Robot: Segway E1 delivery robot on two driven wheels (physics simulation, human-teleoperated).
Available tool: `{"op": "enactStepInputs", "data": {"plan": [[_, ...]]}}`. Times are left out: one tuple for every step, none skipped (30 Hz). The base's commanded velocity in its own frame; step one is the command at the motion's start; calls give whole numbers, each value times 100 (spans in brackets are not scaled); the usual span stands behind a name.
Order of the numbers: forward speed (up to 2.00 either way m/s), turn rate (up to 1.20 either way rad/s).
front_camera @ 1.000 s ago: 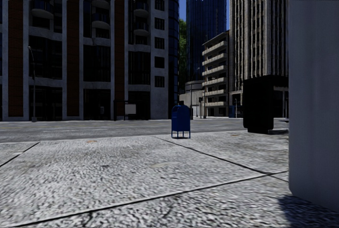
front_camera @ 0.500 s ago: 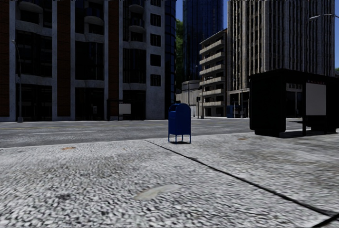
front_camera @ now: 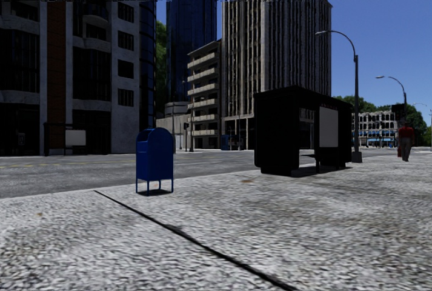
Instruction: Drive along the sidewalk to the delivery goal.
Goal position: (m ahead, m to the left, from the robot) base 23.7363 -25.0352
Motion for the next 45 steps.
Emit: {"op": "enactStepInputs", "data": {"plan": [[200,-71],[200,-71],[200,-71],[200,-71],[200,-71],[200,-71],[200,-71],[200,-71],[200,-71],[200,-71],[200,-71],[200,-71],[200,-71],[200,-71],[200,-71],[200,-71],[200,-71],[200,-71],[200,-71],[200,-71],[200,-71],[200,-71],[200,-71],[200,-71],[200,-71],[200,-71],[200,-71],[200,-71],[200,-71],[200,-71],[200,-71],[200,-71],[200,-71],[200,0],[200,0],[200,0],[200,0],[200,0],[200,0],[200,0],[200,0],[200,0],[200,0],[200,0],[200,0]]}}
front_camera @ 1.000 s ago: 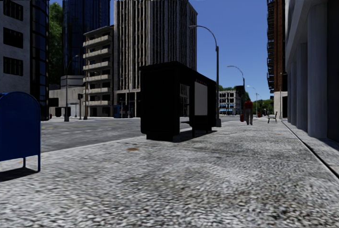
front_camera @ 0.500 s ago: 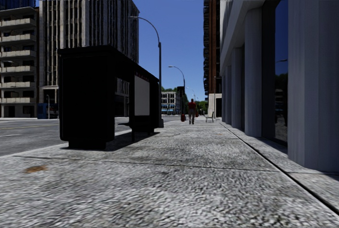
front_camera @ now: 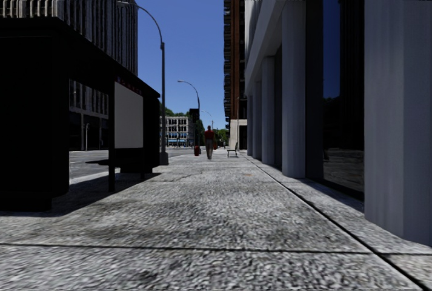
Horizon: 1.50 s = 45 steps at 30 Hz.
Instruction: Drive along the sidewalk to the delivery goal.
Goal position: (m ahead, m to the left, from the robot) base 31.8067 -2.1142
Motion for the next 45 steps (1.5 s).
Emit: {"op": "enactStepInputs", "data": {"plan": [[200,0],[200,0],[200,0],[200,0],[200,0],[200,0],[200,0],[200,0],[200,0],[200,0],[200,0],[200,0],[200,0],[200,0],[200,0],[200,0],[200,0],[200,0],[200,0],[200,0],[200,0],[200,0],[200,0],[200,0],[200,0],[200,0],[200,0],[200,0],[200,0],[200,0],[200,0],[200,0],[200,0],[200,0],[200,0],[200,0],[200,0],[200,0],[200,0],[200,0],[200,0],[200,0],[200,0],[200,0],[200,0]]}}
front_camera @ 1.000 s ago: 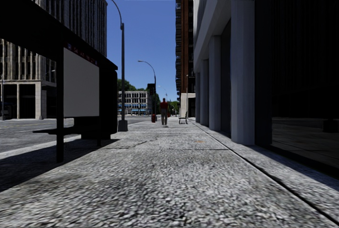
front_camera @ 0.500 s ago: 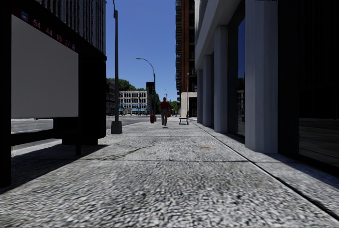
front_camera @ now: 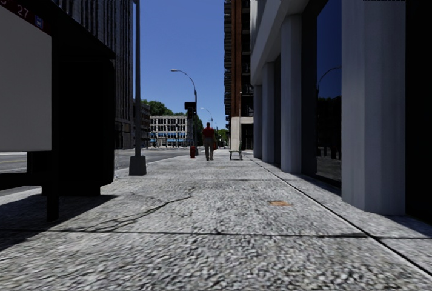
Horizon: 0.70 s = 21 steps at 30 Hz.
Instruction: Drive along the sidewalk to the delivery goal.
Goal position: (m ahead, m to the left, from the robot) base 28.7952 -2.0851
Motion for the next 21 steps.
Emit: {"op": "enactStepInputs", "data": {"plan": [[200,0],[200,0],[200,0],[200,0],[200,0],[200,0],[200,0],[200,0],[200,0],[200,0],[200,0],[200,0],[200,0],[200,0],[200,0],[200,0],[200,0],[200,0],[200,0],[200,0],[200,0]]}}
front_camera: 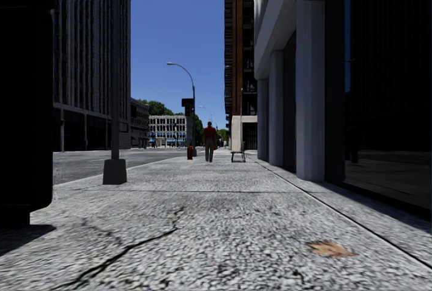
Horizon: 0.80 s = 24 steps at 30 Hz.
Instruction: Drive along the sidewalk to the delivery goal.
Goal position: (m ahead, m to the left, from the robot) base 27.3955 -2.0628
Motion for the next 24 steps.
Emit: {"op": "enactStepInputs", "data": {"plan": [[200,0],[200,0],[200,0],[200,0],[200,0],[200,0],[200,0],[200,0],[200,0],[200,0],[200,0],[200,0],[200,0],[200,0],[200,0],[200,0],[200,0],[200,0],[200,0],[200,0],[200,0],[200,0],[200,0],[200,0]]}}
